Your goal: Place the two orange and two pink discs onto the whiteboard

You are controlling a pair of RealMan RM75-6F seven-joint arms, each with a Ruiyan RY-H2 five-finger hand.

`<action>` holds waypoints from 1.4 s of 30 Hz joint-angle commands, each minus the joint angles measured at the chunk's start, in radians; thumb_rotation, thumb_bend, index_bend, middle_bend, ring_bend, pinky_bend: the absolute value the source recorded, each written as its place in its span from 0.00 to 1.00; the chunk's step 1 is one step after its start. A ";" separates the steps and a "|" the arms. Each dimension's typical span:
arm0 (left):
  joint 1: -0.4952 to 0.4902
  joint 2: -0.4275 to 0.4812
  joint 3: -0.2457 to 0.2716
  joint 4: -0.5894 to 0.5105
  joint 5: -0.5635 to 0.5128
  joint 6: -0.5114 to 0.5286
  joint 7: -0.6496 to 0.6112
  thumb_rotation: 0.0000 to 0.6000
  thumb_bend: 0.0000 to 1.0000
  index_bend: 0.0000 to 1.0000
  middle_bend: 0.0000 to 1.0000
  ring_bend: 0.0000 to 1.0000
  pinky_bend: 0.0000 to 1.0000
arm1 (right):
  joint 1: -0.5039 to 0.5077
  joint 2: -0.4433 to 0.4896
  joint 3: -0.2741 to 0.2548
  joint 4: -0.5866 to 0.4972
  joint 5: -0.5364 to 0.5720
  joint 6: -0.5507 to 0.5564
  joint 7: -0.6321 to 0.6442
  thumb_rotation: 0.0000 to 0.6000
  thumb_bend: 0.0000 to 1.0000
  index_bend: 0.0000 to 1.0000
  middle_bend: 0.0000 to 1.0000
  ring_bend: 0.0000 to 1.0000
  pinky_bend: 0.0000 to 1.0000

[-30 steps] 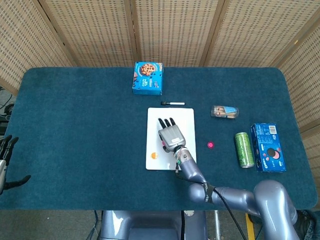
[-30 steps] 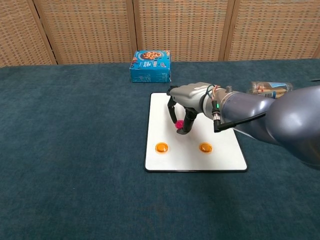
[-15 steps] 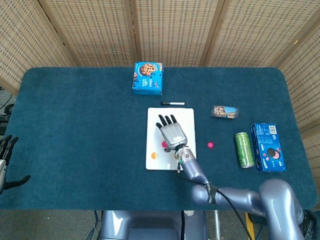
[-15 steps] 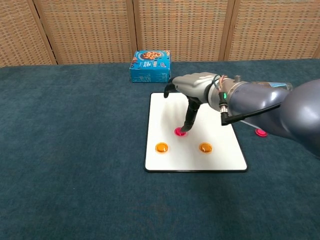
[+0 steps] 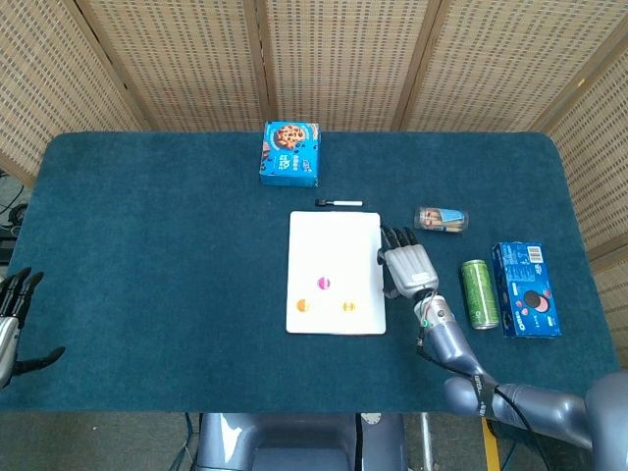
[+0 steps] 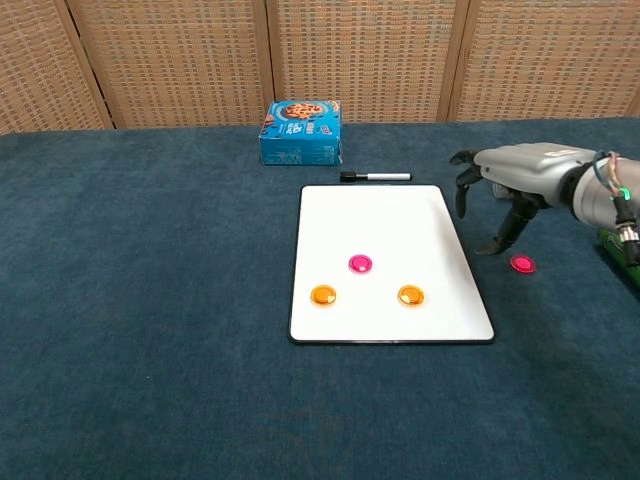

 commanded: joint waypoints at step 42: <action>-0.005 -0.019 0.000 -0.003 -0.012 -0.002 0.042 1.00 0.00 0.00 0.00 0.00 0.00 | -0.093 -0.045 -0.022 0.227 -0.094 -0.120 0.105 1.00 0.31 0.43 0.00 0.00 0.00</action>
